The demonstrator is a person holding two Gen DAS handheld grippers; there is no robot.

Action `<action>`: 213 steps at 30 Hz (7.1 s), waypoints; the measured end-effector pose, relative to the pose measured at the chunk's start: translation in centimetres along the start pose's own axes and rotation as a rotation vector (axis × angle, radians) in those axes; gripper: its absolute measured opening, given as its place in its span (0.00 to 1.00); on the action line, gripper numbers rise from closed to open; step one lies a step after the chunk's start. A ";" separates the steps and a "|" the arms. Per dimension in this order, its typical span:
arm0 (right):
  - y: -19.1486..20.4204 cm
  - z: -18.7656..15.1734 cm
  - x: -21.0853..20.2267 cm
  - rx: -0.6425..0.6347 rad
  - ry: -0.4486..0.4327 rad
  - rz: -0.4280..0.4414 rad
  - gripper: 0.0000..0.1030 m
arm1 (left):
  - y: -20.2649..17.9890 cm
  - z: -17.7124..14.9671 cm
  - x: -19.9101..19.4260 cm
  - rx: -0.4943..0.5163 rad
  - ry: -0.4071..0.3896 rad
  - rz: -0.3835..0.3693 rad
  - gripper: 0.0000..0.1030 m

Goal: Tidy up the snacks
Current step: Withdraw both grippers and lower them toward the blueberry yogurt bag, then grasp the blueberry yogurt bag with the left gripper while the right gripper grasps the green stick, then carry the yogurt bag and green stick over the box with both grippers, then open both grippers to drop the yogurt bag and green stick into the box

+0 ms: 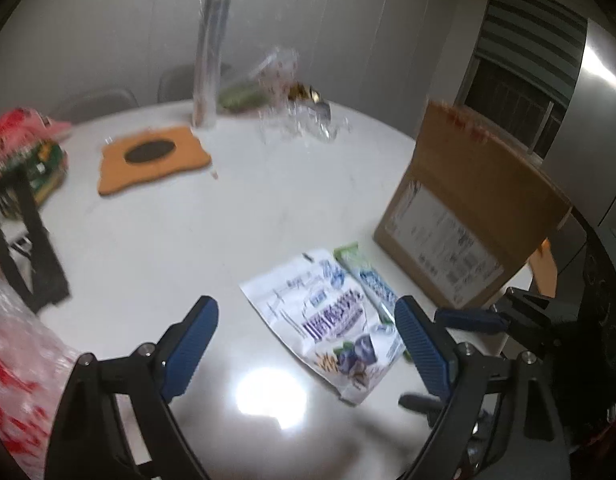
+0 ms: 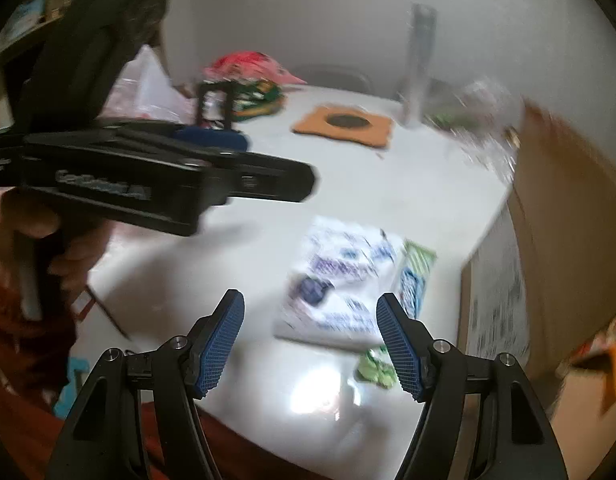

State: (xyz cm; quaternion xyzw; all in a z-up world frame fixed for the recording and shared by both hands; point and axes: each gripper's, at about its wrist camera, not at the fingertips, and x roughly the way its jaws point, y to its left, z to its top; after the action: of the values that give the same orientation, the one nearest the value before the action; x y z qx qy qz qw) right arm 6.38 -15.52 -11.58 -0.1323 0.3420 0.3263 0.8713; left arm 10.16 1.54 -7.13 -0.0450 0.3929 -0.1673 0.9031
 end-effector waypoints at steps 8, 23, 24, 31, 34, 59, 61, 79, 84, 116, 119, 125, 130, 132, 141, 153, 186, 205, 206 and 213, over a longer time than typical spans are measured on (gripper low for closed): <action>-1.3 -2.8 1.6 0.054 0.012 -0.075 0.62 | -2.4 -1.9 4.6 0.038 0.093 -0.036 0.79; -1.5 -3.1 1.8 0.024 0.027 -0.075 0.59 | -0.3 -2.6 4.2 -0.013 0.098 -0.052 0.58; -1.5 -3.1 1.8 0.023 0.030 -0.073 0.59 | -0.5 -2.6 4.3 -0.017 0.100 -0.058 0.58; -1.6 -3.0 2.1 0.026 0.022 -0.072 0.59 | -2.5 -1.9 5.7 0.000 0.109 -0.058 0.58; -1.5 -3.0 2.3 0.026 0.022 -0.062 0.59 | -2.8 -2.1 5.8 0.031 0.105 -0.023 0.55; -1.2 -2.2 3.6 0.027 -0.013 -0.135 0.59 | 2.1 -3.0 3.5 0.012 0.116 0.107 0.78; -1.5 -2.0 3.8 0.050 -0.013 -0.142 0.58 | 1.4 -2.8 4.3 0.033 0.135 0.110 0.80; -2.9 -1.3 5.2 0.152 -0.022 -0.255 0.47 | 1.3 -2.3 6.5 0.045 0.152 0.128 0.81; -3.7 -1.2 5.7 0.183 -0.009 -0.233 0.40 | 1.3 -2.4 6.5 0.066 0.139 0.135 0.74; -2.7 -1.1 5.4 0.106 -0.007 -0.156 0.22 | 1.5 -3.0 4.2 0.048 0.097 0.145 0.50; -2.7 -0.9 5.6 0.110 -0.010 -0.151 0.23 | 1.6 -3.0 4.4 0.040 0.104 0.142 0.53; -2.7 -0.3 6.5 0.104 -0.005 -0.144 0.23 | 1.5 -3.1 4.8 0.054 0.105 0.152 0.58; -2.6 0.1 6.7 0.090 -0.004 -0.152 0.22 | 1.5 -3.1 4.4 0.061 0.073 0.155 0.48; -2.5 0.1 6.5 0.082 -0.013 -0.166 0.21 | 1.5 -3.0 4.0 0.052 0.059 0.152 0.42; -1.5 1.1 3.0 0.046 -0.086 -0.163 0.21 | 1.9 -2.5 2.2 0.007 0.012 0.151 0.38; 0.3 4.2 -7.0 -0.039 -0.279 -0.132 0.21 | -1.4 0.9 -3.8 0.050 -0.153 0.153 0.37; -17.9 0.8 -10.0 0.060 -0.138 -0.218 0.21 | -22.7 12.1 3.1 0.431 -0.080 0.020 0.38; -18.1 0.5 -9.0 0.072 -0.086 -0.217 0.34 | -24.7 12.4 5.8 0.460 0.014 -0.011 0.45; -18.2 0.5 -9.2 0.077 -0.087 -0.215 0.35 | -24.6 12.4 5.8 0.464 0.009 -0.011 0.50; -18.2 -0.1 -10.8 0.097 -0.110 -0.202 0.43 | -24.3 12.5 3.6 0.465 -0.089 -0.003 0.79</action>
State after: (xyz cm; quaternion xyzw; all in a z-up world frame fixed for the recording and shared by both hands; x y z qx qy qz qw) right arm 12.40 -34.41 -4.14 -0.1056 0.2941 0.2265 0.9225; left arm 15.04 -23.18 4.14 0.1564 0.3036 -0.2527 0.9053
